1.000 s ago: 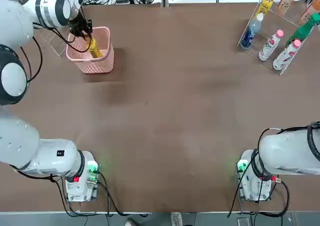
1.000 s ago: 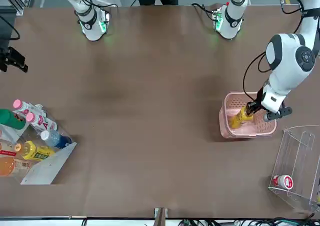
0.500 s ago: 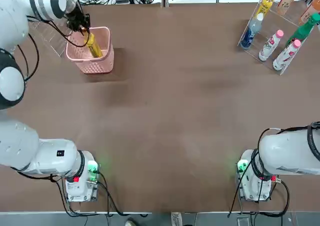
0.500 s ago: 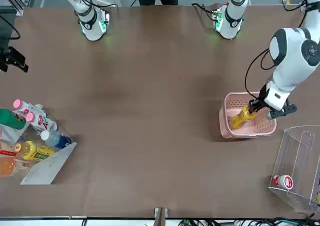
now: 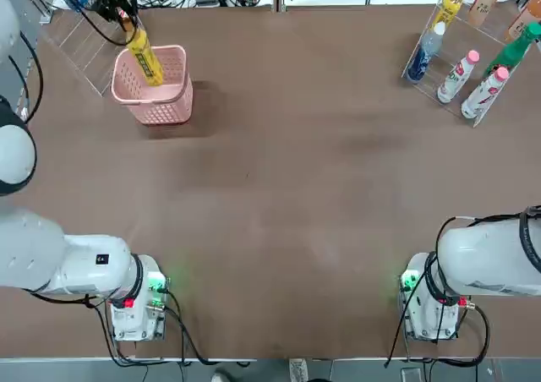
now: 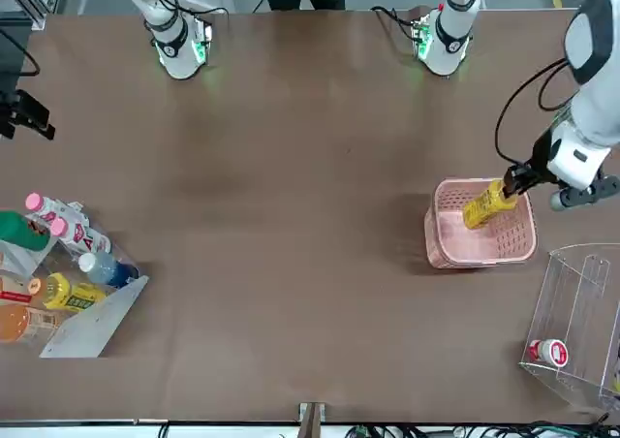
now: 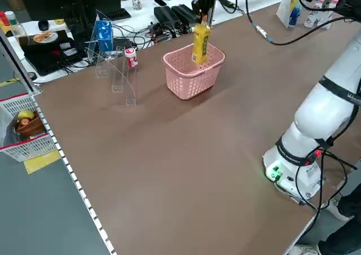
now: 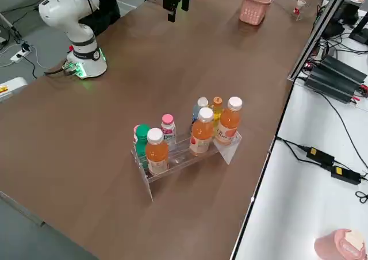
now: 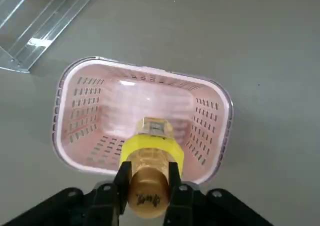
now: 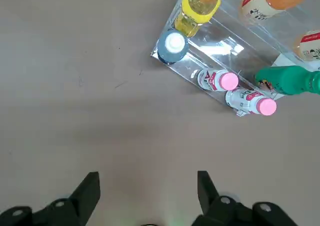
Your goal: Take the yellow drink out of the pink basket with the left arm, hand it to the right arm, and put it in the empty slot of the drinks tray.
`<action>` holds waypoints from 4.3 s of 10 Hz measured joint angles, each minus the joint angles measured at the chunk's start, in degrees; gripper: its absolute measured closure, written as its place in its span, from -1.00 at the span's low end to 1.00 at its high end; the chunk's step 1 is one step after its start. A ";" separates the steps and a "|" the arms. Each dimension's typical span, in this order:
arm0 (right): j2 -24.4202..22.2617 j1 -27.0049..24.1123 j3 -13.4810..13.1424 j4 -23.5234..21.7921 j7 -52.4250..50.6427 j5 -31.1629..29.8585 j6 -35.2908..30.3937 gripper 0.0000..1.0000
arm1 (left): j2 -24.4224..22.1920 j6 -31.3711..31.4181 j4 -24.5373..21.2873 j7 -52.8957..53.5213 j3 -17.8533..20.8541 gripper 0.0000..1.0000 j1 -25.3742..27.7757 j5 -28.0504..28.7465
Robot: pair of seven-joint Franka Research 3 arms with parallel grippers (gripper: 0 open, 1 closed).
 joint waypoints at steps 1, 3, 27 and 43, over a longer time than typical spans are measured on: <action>-0.03 0.00 0.00 0.01 0.00 0.00 0.00 -0.74 | -0.03 -2.09 2.14 0.00 0.00 0.31 -0.03 -0.01; -0.04 0.00 0.01 0.01 0.00 0.01 -0.05 -0.74 | 0.10 -8.11 8.17 -0.16 -0.01 0.31 -0.73 -0.10; 0.15 -0.09 -0.22 -0.19 -2.07 0.01 3.76 -0.88 | 30.57 -5.76 37.87 -35.05 8.58 0.31 -44.80 -0.45; 1.49 -0.63 -0.38 -0.94 -2.23 2.73 3.88 -0.97 | 42.07 9.51 38.41 -46.59 12.58 0.31 -52.18 -0.45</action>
